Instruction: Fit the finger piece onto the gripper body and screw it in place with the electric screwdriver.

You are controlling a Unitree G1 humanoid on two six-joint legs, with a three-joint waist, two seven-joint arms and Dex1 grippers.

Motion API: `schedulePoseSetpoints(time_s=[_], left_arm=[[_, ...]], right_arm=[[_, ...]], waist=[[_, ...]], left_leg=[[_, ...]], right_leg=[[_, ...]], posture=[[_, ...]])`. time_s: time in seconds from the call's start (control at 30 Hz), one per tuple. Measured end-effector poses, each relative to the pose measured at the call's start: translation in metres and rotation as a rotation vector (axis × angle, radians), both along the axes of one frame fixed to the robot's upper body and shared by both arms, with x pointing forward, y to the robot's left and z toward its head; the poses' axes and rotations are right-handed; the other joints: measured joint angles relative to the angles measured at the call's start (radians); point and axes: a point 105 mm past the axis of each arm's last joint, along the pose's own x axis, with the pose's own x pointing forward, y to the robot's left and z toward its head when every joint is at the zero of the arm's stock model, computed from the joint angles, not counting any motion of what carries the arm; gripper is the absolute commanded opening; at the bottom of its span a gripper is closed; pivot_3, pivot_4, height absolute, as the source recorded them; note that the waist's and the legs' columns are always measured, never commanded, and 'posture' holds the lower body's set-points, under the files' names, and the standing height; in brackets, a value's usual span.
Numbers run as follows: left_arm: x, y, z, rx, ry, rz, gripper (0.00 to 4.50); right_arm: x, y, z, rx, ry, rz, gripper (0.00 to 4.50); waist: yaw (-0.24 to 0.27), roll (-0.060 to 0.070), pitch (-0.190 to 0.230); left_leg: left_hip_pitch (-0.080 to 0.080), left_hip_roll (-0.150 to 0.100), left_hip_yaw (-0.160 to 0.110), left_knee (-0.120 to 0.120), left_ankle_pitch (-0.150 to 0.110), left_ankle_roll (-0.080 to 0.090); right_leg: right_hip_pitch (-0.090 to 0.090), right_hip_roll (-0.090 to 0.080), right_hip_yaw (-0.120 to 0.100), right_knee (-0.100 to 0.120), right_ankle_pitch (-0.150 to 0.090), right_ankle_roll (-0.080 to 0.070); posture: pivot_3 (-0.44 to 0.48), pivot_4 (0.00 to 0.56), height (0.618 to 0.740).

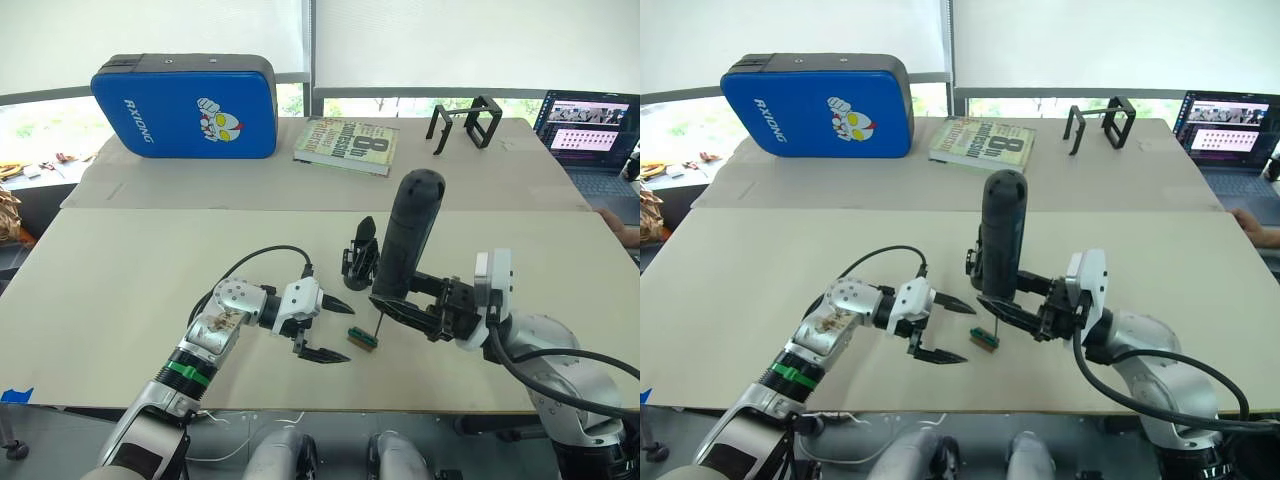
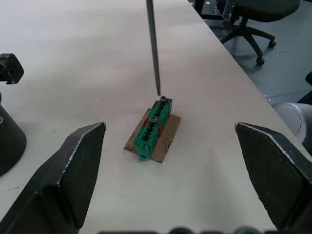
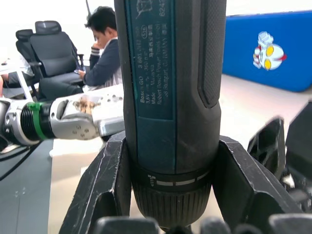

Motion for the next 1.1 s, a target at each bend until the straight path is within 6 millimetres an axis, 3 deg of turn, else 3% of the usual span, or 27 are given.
schedulePoseSetpoints(time_s=[1.1], left_arm=[[0.0004,-0.0006,0.0014,-0.004,-0.014,-0.002,4.50]], right_arm=[[-0.0049,0.0019,0.0063,0.013,-0.016,0.017,1.92]], waist=[[-0.002,-0.001,0.000]], left_leg=[[0.000,0.000,0.000,0.000,0.000,0.000]], right_leg=[[0.000,0.000,0.000,0.000,0.000,0.000]], posture=[[0.000,0.150,0.740]])
